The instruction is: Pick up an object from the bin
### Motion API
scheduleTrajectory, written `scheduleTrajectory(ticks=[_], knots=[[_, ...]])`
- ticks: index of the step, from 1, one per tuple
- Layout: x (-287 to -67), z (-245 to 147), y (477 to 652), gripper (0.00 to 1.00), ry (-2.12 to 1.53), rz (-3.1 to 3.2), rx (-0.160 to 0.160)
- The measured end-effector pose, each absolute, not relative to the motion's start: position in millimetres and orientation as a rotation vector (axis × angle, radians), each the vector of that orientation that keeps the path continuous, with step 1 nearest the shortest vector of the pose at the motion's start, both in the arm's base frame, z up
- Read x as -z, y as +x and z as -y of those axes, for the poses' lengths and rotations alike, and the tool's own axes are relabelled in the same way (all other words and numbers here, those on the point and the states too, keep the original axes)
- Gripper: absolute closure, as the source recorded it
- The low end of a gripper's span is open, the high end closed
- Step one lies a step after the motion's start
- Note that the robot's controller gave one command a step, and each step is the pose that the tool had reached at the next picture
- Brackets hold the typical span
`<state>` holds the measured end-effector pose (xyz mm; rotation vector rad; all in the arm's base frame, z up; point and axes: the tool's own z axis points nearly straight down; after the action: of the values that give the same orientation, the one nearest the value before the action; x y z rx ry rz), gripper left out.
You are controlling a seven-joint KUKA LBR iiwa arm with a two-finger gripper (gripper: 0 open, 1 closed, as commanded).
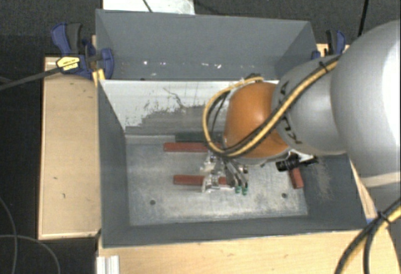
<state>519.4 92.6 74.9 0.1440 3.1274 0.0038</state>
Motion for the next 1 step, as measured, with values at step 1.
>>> scheduleTrajectory(ticks=[1], knots=[[-74.9,-92.6,519.4,1.00,0.145,-3.127,-0.004]])
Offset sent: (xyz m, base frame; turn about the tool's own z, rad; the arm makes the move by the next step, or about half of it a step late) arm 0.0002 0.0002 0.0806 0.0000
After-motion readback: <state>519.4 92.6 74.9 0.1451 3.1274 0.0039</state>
